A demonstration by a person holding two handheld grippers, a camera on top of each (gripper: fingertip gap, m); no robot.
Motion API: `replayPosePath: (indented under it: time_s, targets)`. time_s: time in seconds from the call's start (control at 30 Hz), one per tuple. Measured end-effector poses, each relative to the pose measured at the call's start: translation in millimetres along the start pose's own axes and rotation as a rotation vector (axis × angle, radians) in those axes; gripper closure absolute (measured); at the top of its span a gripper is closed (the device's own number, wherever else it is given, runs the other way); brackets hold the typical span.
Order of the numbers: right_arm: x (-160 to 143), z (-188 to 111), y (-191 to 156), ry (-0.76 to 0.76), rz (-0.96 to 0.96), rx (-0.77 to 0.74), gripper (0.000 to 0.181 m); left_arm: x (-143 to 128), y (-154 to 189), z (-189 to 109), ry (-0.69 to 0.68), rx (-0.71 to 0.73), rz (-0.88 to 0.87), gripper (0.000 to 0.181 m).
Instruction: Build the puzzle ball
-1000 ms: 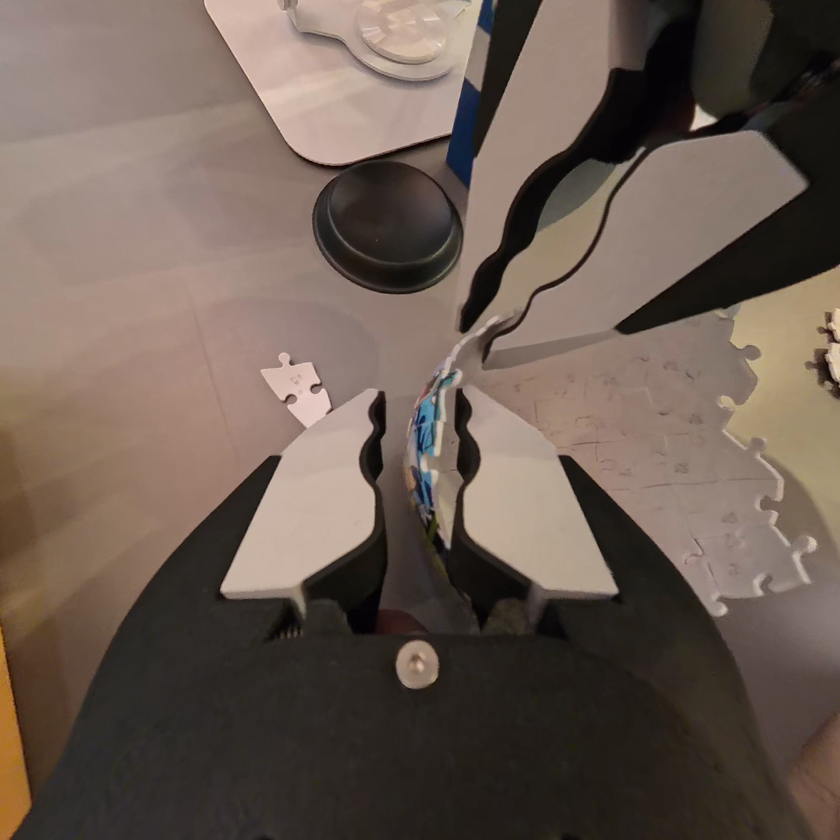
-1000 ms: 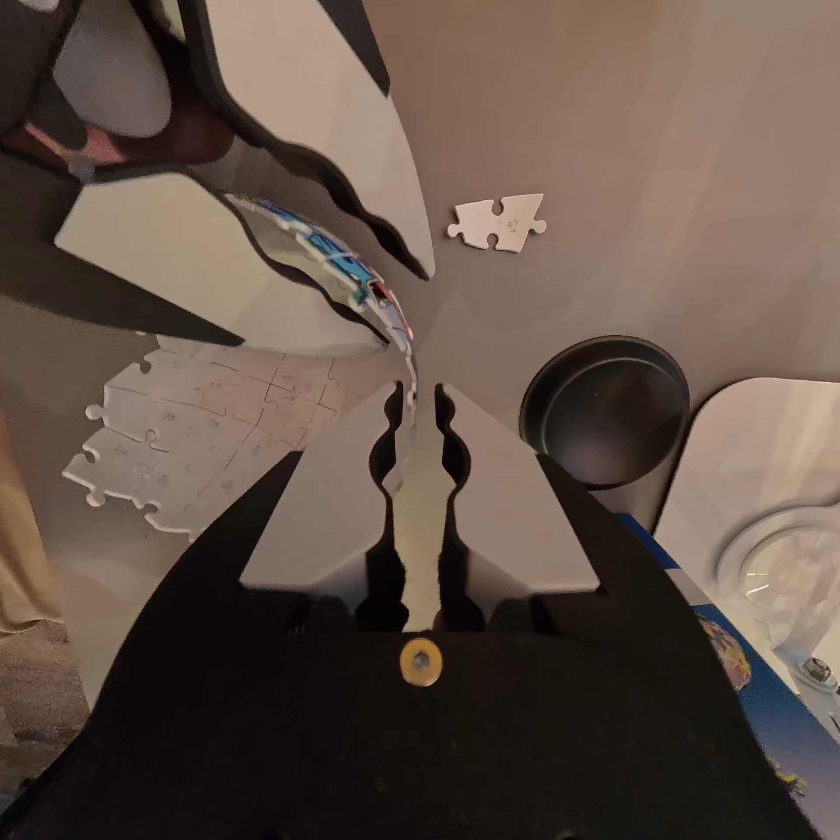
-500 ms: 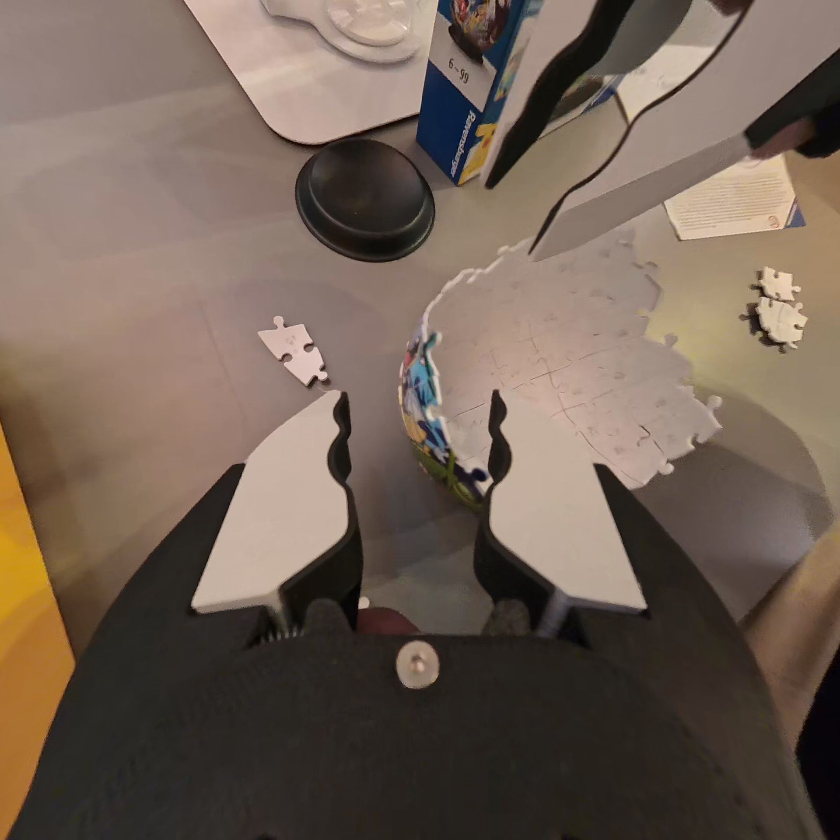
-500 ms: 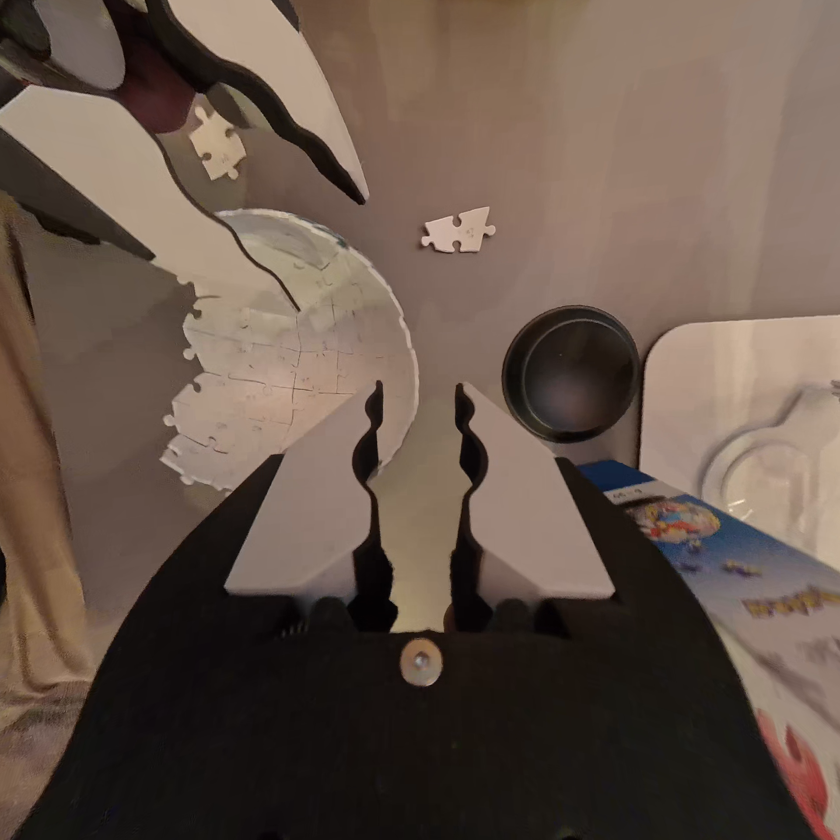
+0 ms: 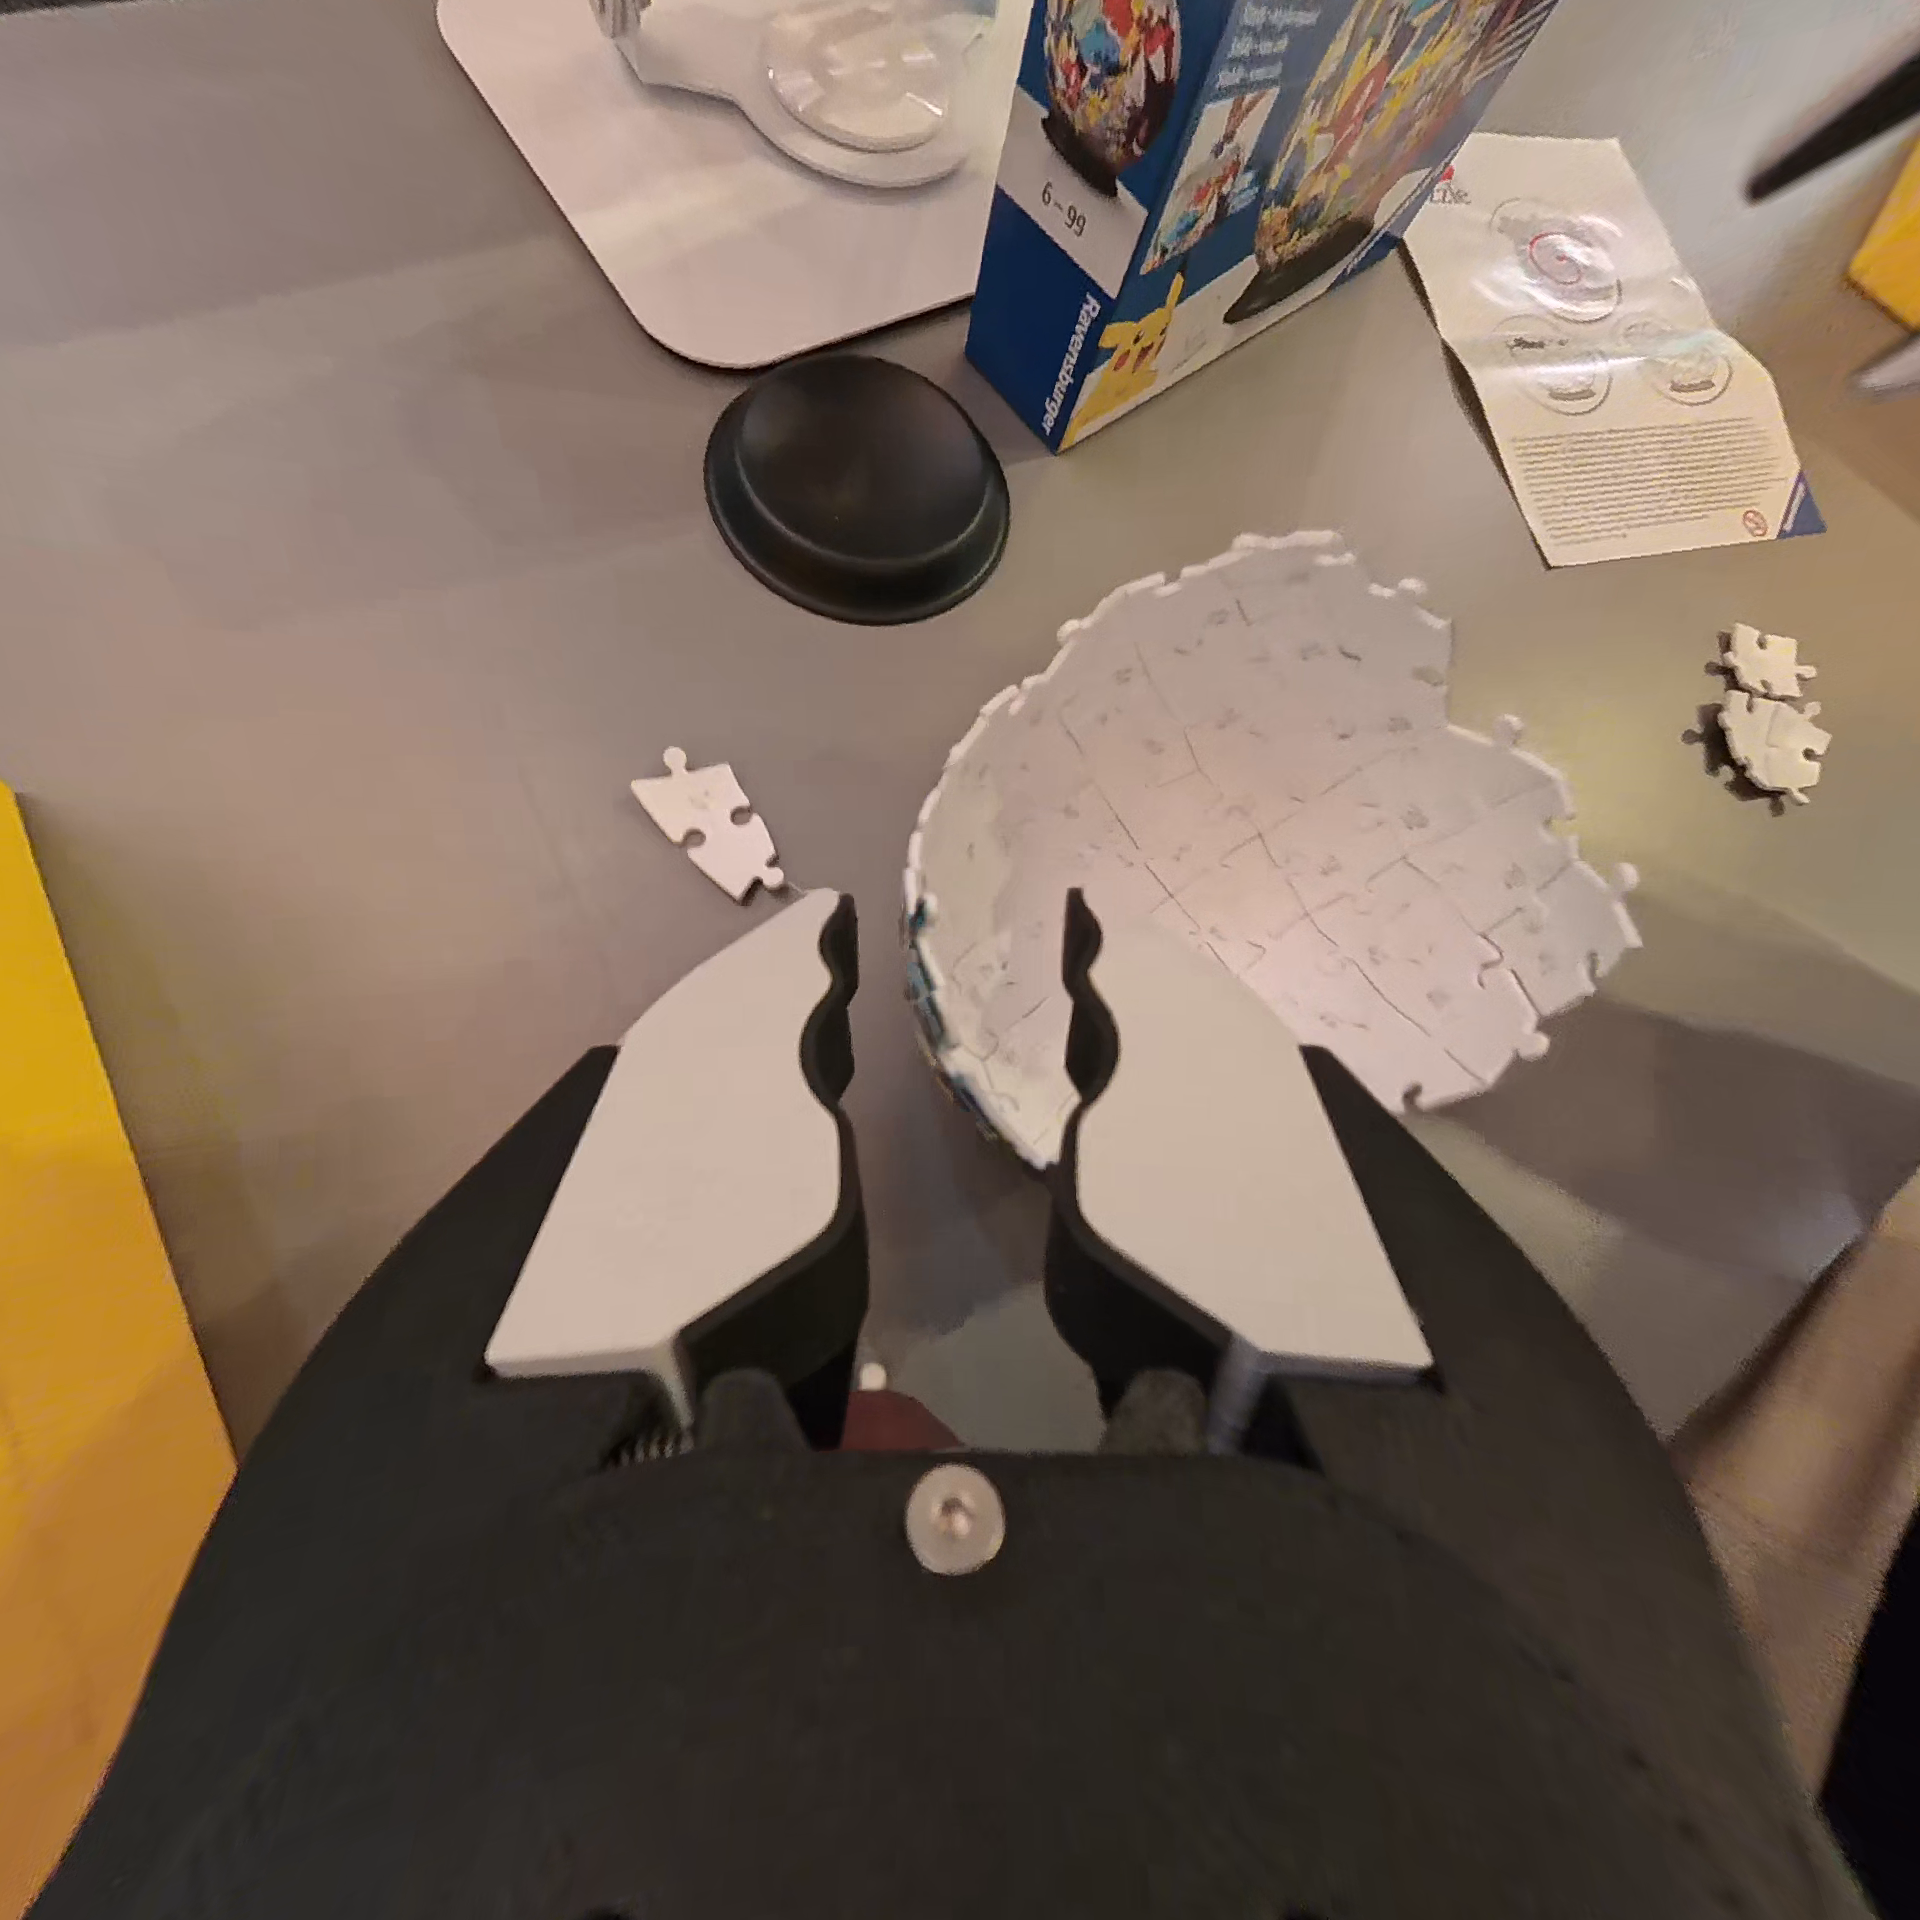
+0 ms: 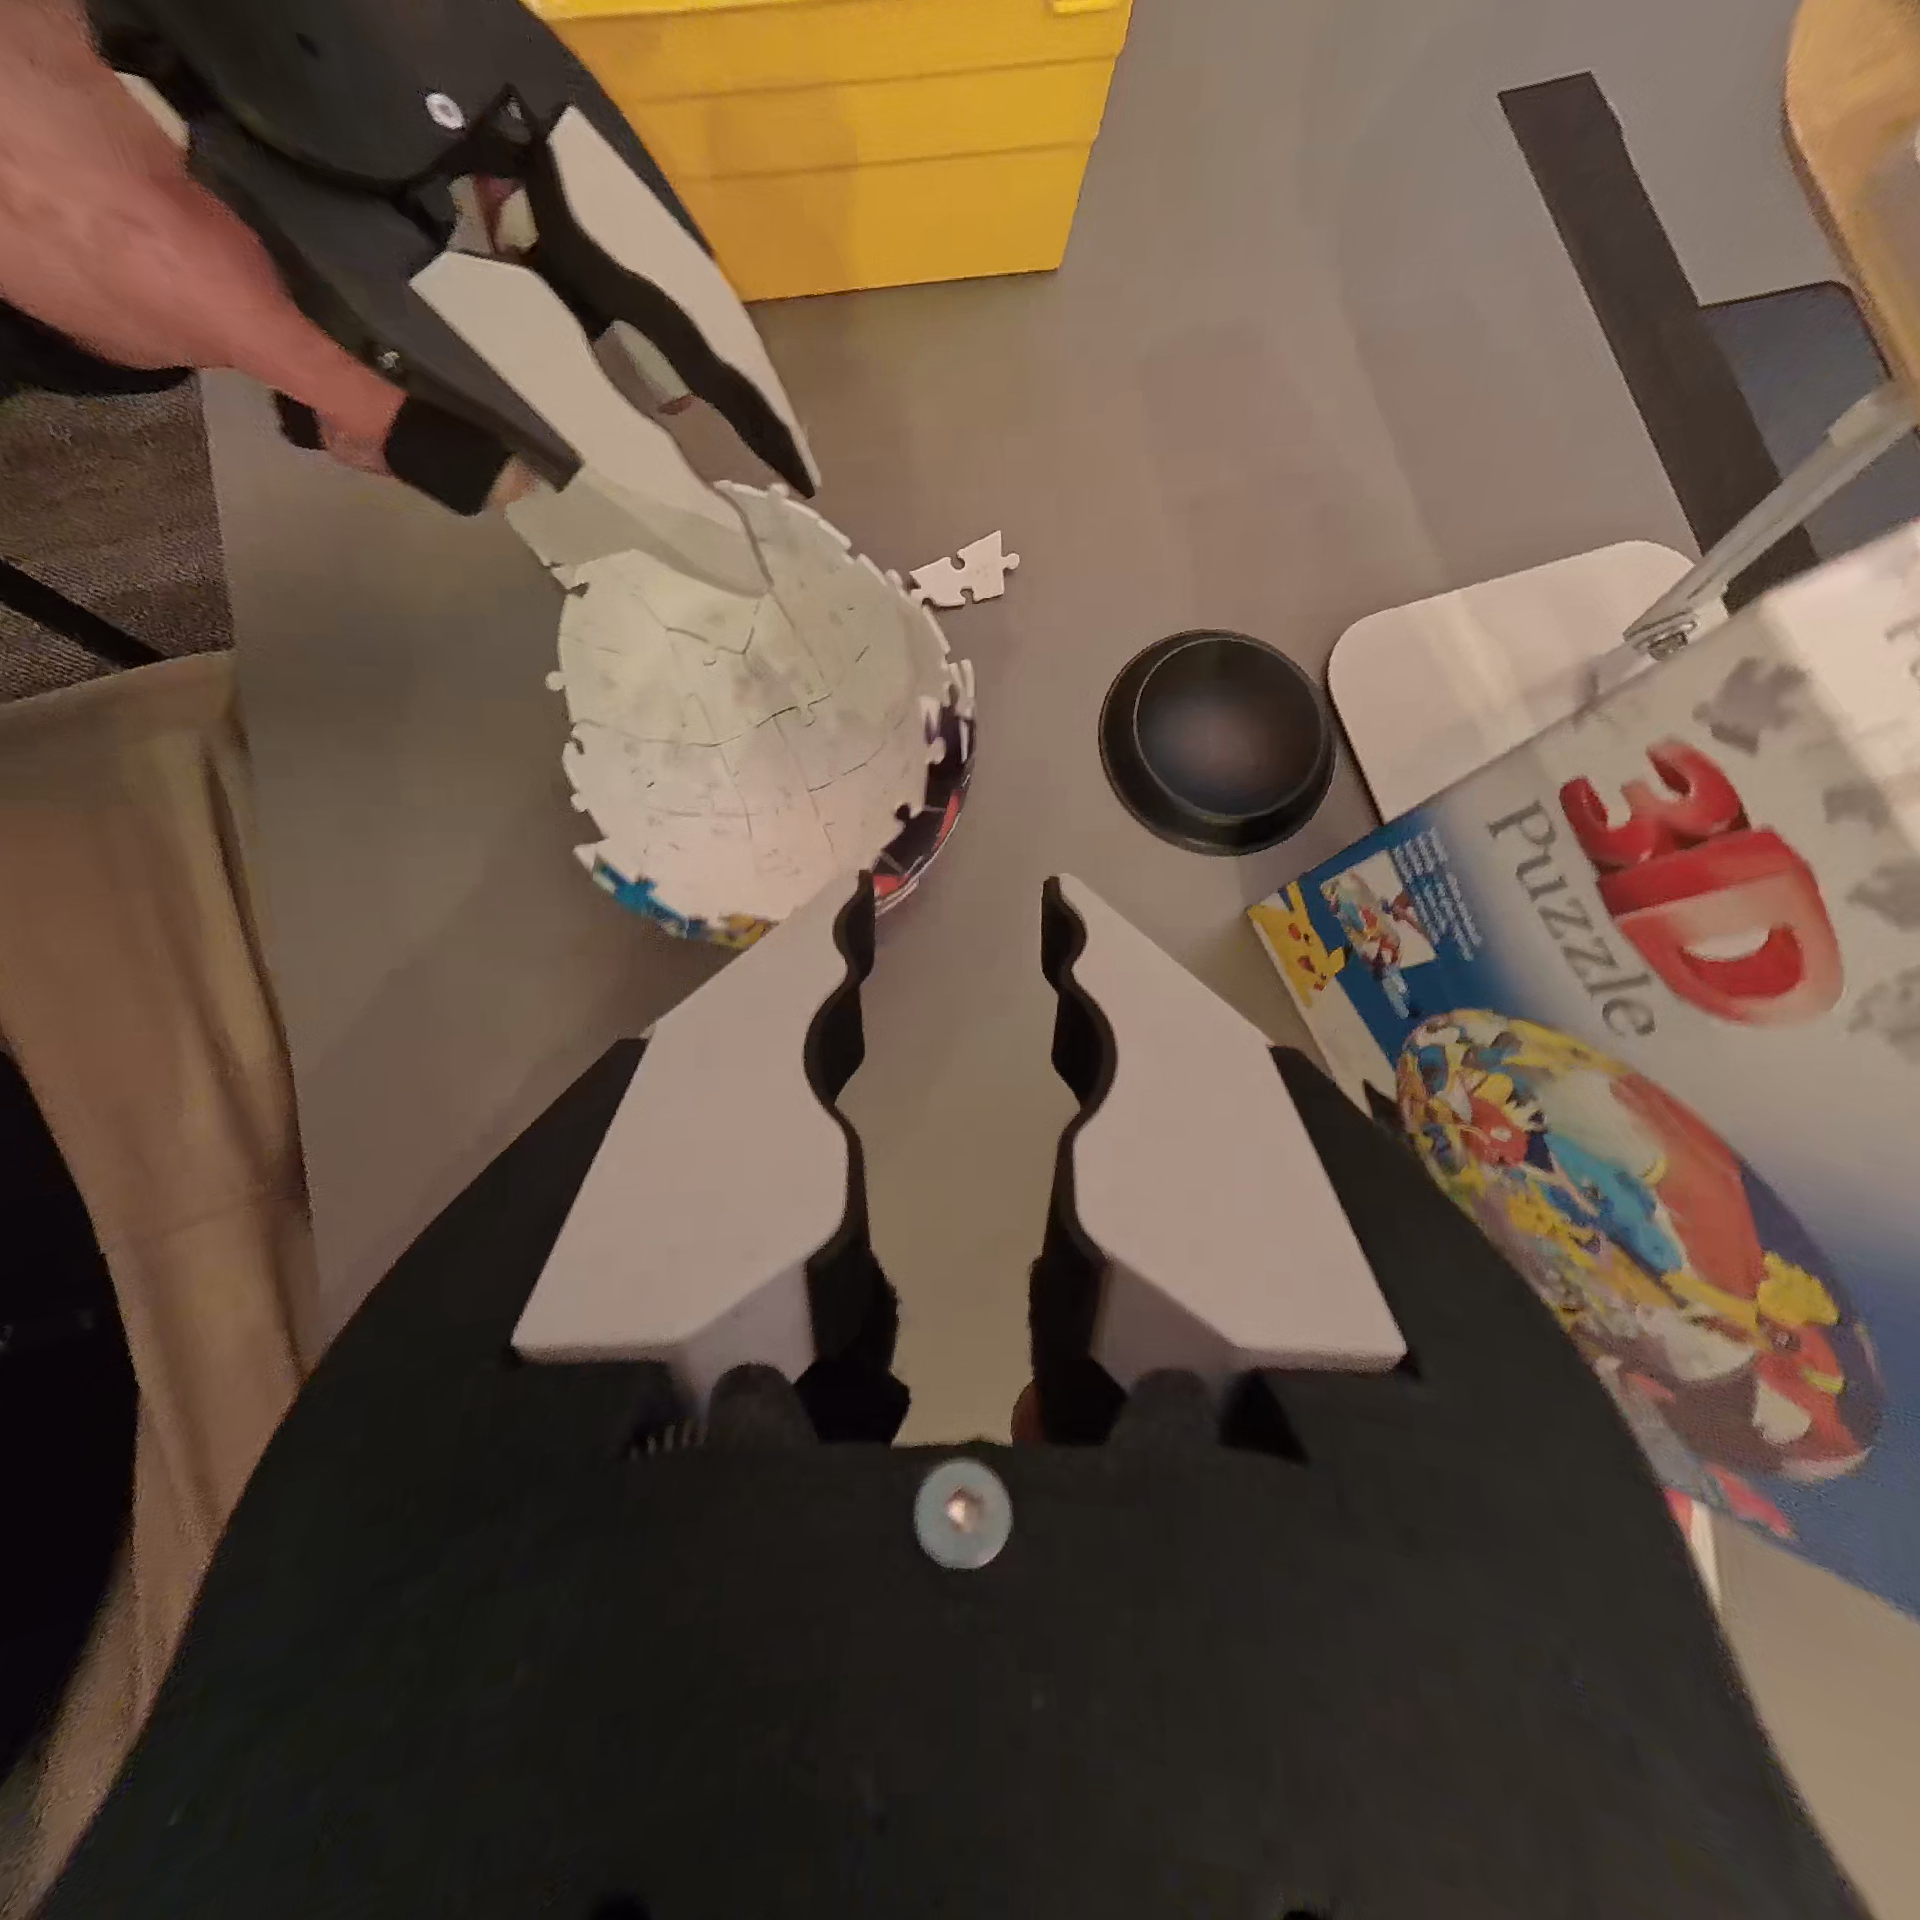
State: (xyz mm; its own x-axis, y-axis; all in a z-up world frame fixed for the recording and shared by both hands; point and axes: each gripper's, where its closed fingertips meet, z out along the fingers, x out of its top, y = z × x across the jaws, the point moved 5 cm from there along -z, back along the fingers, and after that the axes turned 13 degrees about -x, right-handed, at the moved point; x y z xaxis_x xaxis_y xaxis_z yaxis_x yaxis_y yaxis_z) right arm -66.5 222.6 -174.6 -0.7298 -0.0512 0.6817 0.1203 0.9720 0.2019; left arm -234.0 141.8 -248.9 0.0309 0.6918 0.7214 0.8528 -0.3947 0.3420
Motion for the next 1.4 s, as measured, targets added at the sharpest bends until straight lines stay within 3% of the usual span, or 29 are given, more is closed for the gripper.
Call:
replayPosePath:
  time_s: [0.2, 0.4, 0.8, 0.97, 1.17, 1.4]
  targets:
    - [-19.2, -24.0, -12.8, 0.041, 0.057, -0.012, 0.15, 14.8, -10.6, 3.0, 0.02, 0.057, 0.078, 0.144]
    - [-40.8, -38.9, -15.1, 0.105, 0.165, -0.033, 0.149, 22.9, -2.8, -28.1, 0.084, 0.046, 0.1, 0.129]
    - [-88.9, -27.7, -16.1, 0.086, 0.259, -0.078, 0.147, -16.8, 5.5, -52.8, 0.182, -0.013, -0.045, 0.128]
    - [-103.7, -21.2, -19.5, 0.062, 0.271, -0.072, 0.147, -28.7, 9.4, -46.4, 0.172, -0.068, -0.089, 0.128]
    - [-122.5, -15.3, -16.4, 0.045, 0.265, -0.107, 0.148, -24.9, 25.8, -47.4, 0.22, -0.212, -0.115, 0.125]
    - [-125.9, -8.4, -13.1, 0.061, 0.3, -0.105, 0.147, -36.9, 38.8, -36.5, 0.17, -0.19, -0.136, 0.116]
